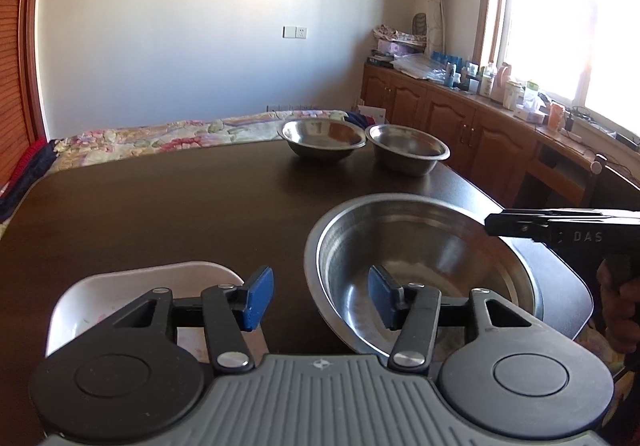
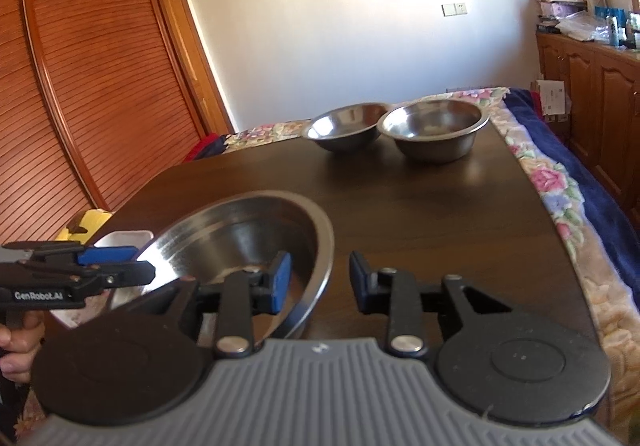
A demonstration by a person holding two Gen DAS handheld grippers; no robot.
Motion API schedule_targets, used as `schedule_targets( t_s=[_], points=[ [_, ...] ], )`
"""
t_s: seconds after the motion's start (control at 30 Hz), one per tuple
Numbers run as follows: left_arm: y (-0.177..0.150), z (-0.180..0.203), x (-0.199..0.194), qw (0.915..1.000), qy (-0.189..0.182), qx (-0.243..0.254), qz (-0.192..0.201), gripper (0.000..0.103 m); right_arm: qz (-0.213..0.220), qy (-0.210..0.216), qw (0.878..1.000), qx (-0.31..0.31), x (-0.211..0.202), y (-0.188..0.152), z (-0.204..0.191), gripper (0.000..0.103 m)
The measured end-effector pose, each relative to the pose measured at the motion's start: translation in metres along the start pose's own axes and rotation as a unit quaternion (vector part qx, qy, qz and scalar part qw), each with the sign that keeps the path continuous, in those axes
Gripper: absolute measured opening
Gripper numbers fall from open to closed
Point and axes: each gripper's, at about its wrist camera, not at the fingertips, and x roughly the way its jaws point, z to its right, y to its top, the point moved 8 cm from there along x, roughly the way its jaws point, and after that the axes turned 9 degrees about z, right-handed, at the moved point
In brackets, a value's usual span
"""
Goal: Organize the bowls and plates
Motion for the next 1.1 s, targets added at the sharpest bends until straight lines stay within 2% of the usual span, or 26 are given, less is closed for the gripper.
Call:
schedule_targets(
  t_s=[0.07,0.4,0.7,0.87,1.1],
  points=[
    [0.004,0.000,0.000,1.0000,0.003,0.002,0.005,0.057,0.006,-0.007,1.000,-0.006,-0.002,0.006,0.003,0.041],
    [0.029,0.006,-0.002,0.9995,0.005,0.013,0.030,0.057,0.028,-0.033,0.997,-0.066,-0.010,0.030,0.006,0.041],
    [0.069,0.033,0.019,0.9976,-0.016,0.048,0.048,0.057,0.040,-0.043,0.995,-0.077,-0.002,0.058,0.018,0.041],
    [0.085,0.051,0.040,0.9967,-0.037,0.059,0.043,0.057,0.046,-0.054,0.994,-0.079,0.008,0.071,0.034,0.041],
    [0.094,0.062,0.080,0.9960,-0.048,0.072,0.022,0.057,0.039,-0.077,0.994,-0.067,0.039,0.083,0.071,0.041]
  ],
)
